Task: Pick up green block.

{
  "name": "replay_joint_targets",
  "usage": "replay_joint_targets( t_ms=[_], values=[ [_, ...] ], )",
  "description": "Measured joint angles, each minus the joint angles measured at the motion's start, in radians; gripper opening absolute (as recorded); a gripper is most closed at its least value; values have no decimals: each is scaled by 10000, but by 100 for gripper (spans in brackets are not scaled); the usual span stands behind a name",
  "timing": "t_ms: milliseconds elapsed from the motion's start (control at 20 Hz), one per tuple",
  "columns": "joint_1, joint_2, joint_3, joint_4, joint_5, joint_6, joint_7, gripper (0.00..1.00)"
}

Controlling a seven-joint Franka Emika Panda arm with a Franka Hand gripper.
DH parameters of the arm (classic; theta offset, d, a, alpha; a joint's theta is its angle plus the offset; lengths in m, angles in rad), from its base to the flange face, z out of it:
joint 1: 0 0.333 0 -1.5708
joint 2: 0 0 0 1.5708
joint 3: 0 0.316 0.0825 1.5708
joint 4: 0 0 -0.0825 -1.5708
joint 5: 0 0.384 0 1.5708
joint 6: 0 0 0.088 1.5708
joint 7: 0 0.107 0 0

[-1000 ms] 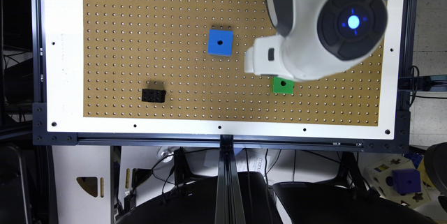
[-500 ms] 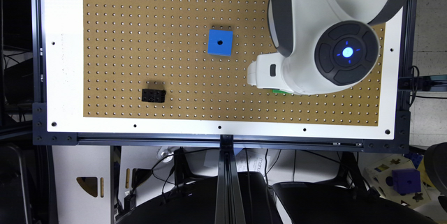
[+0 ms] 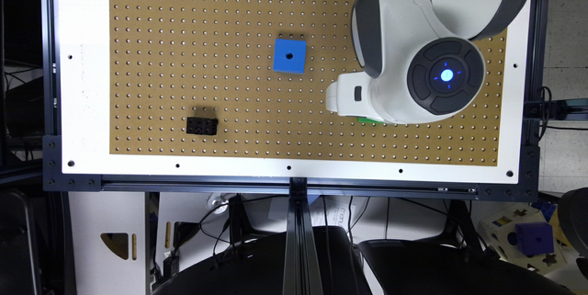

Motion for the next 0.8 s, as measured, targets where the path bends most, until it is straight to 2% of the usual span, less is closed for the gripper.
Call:
replay_joint_targets(
  t_ms=[300,500,700,800],
  values=[
    [63,303,57,352,0,9,29,100],
    [74,746,57,455,0,310,29,100],
    [86,1082,67,793,0,335,30,100],
    [93,1126,127,906,0,331,45,100]
  ],
)
